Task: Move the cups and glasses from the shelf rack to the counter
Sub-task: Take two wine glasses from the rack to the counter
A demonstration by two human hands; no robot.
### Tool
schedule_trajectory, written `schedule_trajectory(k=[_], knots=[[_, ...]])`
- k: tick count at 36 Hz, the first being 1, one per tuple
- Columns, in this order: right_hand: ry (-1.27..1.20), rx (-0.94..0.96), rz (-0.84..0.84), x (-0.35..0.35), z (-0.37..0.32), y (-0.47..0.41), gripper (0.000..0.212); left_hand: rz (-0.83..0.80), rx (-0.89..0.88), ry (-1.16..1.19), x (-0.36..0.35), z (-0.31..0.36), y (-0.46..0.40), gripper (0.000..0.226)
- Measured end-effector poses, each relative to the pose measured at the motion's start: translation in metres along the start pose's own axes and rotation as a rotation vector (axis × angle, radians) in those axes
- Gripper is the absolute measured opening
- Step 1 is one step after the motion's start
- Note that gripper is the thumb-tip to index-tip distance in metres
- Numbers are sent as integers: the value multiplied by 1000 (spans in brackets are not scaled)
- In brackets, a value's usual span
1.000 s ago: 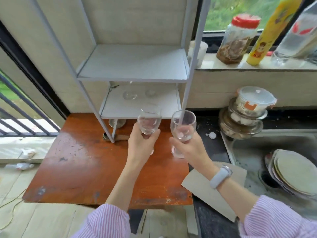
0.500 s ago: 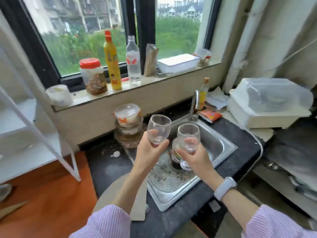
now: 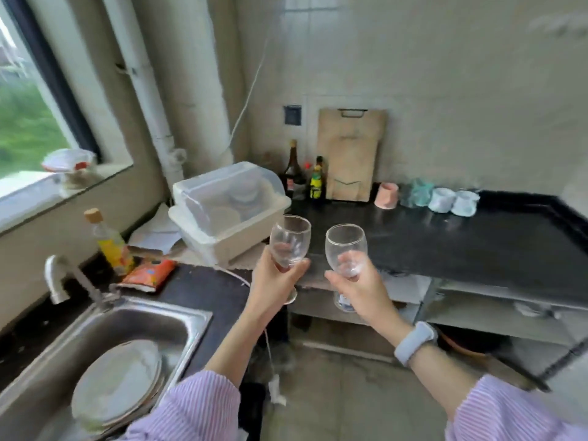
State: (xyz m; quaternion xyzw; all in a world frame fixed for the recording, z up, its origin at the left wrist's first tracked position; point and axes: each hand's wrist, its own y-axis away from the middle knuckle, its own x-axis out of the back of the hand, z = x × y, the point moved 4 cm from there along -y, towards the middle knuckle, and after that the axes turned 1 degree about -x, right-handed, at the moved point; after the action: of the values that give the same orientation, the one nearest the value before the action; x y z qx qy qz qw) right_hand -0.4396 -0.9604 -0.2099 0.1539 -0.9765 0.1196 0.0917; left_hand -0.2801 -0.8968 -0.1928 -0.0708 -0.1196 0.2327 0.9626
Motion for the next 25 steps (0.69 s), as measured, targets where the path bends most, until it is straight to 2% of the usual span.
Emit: schedule_trajectory(k=[7, 14, 25], knots=[[59, -90, 254, 114, 50, -51, 32, -234, -47, -27, -134, 2, -84, 32], [83, -156, 428, 189, 100, -131, 29, -394, -42, -7, -241, -19, -185, 27], [69, -316, 472, 246, 178, -265, 35, -538, 87, -2, -358, -75, -331, 32]])
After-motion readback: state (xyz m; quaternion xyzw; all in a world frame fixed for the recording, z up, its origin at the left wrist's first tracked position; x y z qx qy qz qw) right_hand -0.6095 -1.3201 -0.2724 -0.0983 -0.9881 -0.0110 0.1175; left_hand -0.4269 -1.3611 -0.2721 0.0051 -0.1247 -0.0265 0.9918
